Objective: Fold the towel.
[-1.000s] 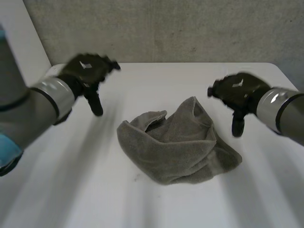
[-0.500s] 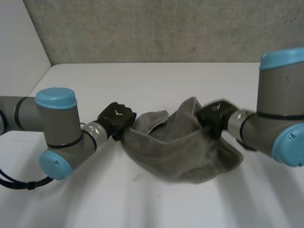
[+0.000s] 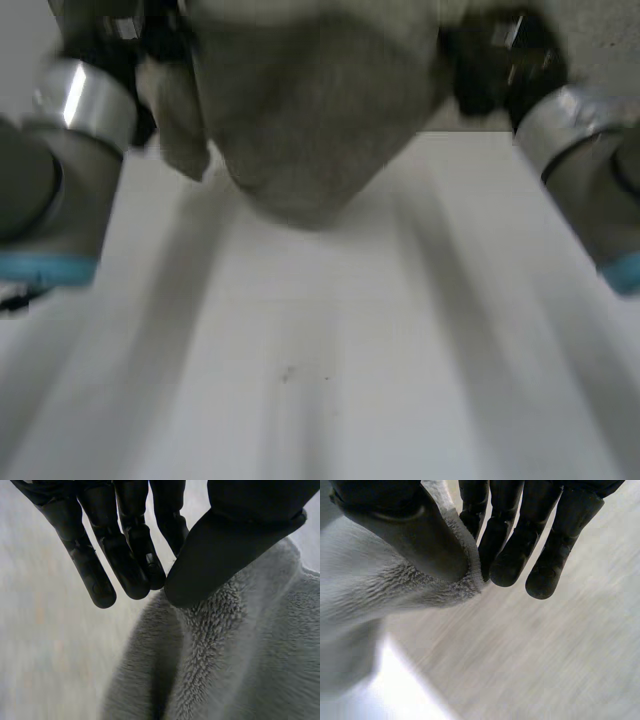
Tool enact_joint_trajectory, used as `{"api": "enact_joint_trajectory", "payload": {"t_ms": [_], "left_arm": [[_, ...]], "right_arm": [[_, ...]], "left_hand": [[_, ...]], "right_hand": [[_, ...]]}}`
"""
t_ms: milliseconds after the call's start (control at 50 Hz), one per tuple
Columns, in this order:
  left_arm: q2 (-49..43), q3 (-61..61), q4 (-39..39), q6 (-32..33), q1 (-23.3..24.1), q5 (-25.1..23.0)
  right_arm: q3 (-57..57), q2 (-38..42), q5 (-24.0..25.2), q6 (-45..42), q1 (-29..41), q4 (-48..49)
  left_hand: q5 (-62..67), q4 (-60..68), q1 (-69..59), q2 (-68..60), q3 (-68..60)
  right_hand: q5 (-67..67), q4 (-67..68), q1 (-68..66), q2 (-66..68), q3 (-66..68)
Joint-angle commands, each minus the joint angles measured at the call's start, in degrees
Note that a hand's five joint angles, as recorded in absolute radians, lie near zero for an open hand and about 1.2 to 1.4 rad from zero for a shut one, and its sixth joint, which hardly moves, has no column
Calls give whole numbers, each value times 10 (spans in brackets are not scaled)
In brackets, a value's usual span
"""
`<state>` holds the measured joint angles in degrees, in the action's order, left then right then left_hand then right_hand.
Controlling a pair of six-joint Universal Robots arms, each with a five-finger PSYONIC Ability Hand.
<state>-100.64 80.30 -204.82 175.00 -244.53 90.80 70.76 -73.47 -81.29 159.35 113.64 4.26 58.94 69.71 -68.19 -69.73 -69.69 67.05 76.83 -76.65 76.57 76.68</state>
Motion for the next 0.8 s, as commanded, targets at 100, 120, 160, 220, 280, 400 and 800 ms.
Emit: {"api": "enact_joint_trajectory", "payload": {"t_ms": [100,120,160,220,280,400,800], "left_arm": [[-4,277,40,77,16,-7],[-10,295,48,82,26,-7],[-18,308,61,82,38,-7],[-22,318,103,83,74,-8],[-17,311,156,83,112,-13],[4,285,200,86,136,-14],[-98,126,185,263,-9,-32]], "right_arm": [[142,85,26,-192,11,-218],[142,85,26,-192,11,-218],[169,89,23,-199,11,-197],[178,83,21,-199,11,-191],[186,67,22,-197,1,-185],[224,12,23,-194,-50,-150],[337,-3,31,-202,-133,18]], "left_hand": [[111,103,-118,-103,-103],[111,103,-118,-103,-103],[111,103,-118,-103,-103],[111,103,-118,-103,-103],[14,6,-22,-6,-7],[-397,-405,390,405,405],[-406,-413,398,414,413]], "right_hand": [[30,32,-33,34,33],[30,32,-33,34,33],[30,32,-33,34,33],[30,32,-33,34,33],[30,32,-33,34,33],[30,32,-33,34,33],[30,32,-33,34,33]]}}
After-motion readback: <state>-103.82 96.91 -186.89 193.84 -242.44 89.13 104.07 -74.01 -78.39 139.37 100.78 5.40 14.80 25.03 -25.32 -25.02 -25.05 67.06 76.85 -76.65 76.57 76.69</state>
